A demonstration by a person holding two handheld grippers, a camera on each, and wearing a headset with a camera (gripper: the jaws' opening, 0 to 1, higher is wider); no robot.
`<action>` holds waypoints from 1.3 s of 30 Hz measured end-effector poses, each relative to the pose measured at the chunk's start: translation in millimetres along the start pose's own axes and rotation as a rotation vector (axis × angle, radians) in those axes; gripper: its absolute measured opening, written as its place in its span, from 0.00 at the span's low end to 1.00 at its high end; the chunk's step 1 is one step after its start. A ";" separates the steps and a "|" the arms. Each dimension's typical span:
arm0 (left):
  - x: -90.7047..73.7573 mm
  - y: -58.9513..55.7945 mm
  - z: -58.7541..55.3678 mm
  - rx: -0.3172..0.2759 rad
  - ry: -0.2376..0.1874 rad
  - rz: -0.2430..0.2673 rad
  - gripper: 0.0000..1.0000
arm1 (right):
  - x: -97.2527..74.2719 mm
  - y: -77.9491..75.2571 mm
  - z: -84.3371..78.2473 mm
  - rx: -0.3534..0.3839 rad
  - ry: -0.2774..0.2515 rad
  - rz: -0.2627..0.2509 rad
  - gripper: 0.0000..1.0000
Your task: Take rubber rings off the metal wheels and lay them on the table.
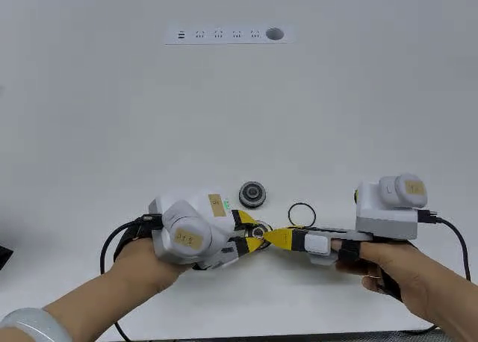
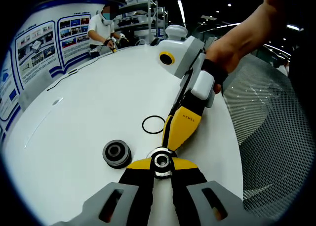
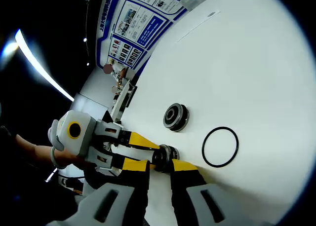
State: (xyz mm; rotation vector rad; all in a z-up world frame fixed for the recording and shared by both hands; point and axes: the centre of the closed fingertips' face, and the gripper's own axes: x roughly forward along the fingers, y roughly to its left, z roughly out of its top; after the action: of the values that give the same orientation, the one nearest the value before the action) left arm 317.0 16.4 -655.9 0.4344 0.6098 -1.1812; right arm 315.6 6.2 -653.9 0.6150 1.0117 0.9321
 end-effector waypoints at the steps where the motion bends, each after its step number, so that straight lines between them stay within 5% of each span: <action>1: 0.1 0.1 -0.2 0.000 0.000 0.000 0.13 | 0.4 -0.9 -0.4 -0.004 0.002 -0.008 0.16; 15: 0.1 0.2 0.2 -0.001 0.000 -0.001 0.13 | -1.1 -8.0 0.5 -0.049 0.006 -0.047 0.02; 39: -0.4 -0.6 1.1 0.010 0.008 -0.008 0.13 | 1.3 -0.9 1.5 -0.033 0.002 -0.047 0.01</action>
State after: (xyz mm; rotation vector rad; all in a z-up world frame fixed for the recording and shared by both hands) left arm 316.5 15.8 -654.8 0.4456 0.6139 -1.1910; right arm 317.6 6.9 -654.5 0.5603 1.0065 0.9063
